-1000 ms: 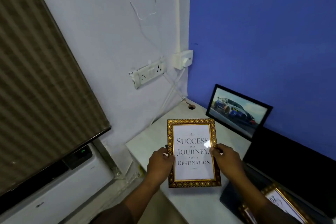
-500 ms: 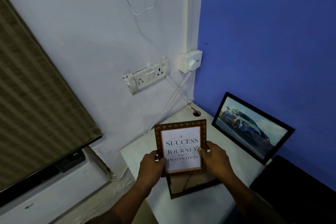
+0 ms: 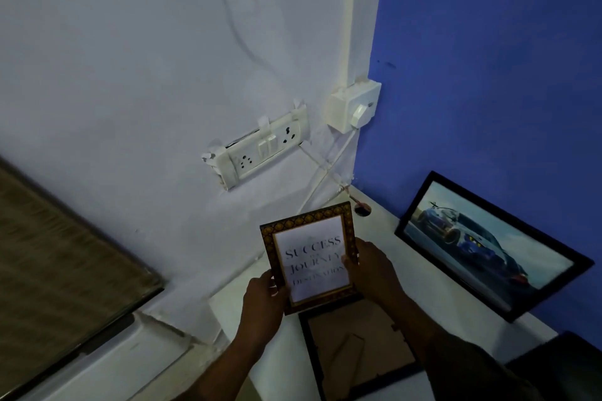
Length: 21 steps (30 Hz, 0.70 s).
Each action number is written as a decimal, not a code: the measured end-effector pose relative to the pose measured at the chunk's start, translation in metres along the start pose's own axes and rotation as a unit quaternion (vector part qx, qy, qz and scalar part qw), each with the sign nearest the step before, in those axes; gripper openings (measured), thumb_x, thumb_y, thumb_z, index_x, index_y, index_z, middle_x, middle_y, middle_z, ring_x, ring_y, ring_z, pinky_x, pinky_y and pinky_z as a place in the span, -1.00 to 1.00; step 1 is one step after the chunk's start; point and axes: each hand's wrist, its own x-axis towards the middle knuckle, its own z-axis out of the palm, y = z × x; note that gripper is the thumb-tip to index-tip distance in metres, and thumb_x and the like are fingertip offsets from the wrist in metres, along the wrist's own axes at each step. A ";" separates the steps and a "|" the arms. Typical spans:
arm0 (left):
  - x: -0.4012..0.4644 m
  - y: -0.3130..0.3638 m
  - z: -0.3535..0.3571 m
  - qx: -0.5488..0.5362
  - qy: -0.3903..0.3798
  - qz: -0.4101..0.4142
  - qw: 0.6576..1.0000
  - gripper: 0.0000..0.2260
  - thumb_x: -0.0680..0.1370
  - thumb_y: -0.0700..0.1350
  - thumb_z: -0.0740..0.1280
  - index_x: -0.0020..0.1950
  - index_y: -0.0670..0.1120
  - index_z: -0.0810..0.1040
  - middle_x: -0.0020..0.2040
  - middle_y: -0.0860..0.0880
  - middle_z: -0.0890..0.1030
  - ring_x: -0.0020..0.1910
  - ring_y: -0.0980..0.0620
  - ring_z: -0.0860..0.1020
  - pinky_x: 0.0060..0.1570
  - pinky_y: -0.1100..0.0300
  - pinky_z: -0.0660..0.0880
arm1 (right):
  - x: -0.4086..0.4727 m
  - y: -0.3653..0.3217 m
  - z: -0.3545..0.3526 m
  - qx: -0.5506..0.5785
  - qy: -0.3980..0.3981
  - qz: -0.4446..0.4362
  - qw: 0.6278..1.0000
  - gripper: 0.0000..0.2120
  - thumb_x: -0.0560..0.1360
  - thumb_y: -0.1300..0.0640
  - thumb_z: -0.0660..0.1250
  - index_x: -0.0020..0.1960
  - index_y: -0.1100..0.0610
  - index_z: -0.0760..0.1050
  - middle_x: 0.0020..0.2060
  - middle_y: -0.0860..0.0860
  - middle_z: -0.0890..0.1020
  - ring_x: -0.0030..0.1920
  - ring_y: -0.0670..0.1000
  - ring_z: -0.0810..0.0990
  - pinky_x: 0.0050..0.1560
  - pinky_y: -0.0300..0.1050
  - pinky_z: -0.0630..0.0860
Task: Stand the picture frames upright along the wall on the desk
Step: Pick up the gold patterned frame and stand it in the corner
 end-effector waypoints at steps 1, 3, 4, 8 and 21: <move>0.014 -0.006 -0.002 -0.006 -0.003 -0.010 1.000 -0.88 0.61 -0.18 0.36 0.12 -0.03 0.61 -0.16 0.21 0.59 -0.24 0.28 0.63 -0.37 0.57 0.44 | 0.015 -0.003 0.007 -0.007 -0.006 -0.004 1.000 -0.79 0.62 0.03 0.24 0.07 0.14 0.56 -0.09 0.07 0.63 -0.08 0.07 0.62 -0.07 0.02 0.59; 0.035 -0.016 -0.004 -0.006 -0.009 -0.025 1.000 -0.87 0.61 -0.22 0.37 0.13 -0.07 0.62 -0.15 0.20 0.60 -0.29 0.44 0.59 -0.36 0.57 0.45 | 0.038 -0.008 0.017 -0.019 -0.014 -0.007 1.000 -0.76 0.60 -0.02 0.19 0.01 0.12 0.54 -0.13 0.07 0.62 -0.13 0.07 0.60 -0.12 0.00 0.58; 0.045 -0.020 -0.005 -0.009 -0.011 -0.033 0.999 -0.87 0.61 -0.23 0.37 0.13 -0.08 0.61 -0.15 0.21 0.60 -0.30 0.42 0.60 -0.37 0.56 0.45 | 0.050 -0.010 0.023 -0.020 -0.018 -0.007 1.000 -0.72 0.57 -0.06 0.16 0.02 0.10 0.53 -0.13 0.07 0.62 -0.12 0.07 0.60 -0.12 0.00 0.57; 0.086 -0.031 -0.012 -0.011 -0.016 -0.061 0.998 -0.80 0.59 -0.33 0.37 -0.07 -0.02 0.52 -0.17 0.22 0.53 -0.24 0.27 0.52 -0.35 0.49 0.46 | 0.101 -0.008 0.054 -0.017 -0.041 -0.010 0.999 -0.55 0.52 -0.15 0.13 0.26 0.07 0.51 -0.02 0.09 0.63 -0.02 0.09 0.61 0.00 0.05 0.59; 0.135 -0.058 -0.015 0.022 -0.025 -0.081 0.996 -0.57 0.60 -0.07 0.40 0.46 -0.05 0.44 0.31 -0.04 0.51 0.12 0.09 0.55 -0.02 0.30 0.48 | 0.152 -0.028 0.079 0.024 -0.056 0.043 0.997 -0.44 0.57 -0.01 0.25 0.54 0.02 0.26 0.26 0.12 0.56 0.26 0.13 0.55 0.24 0.16 0.55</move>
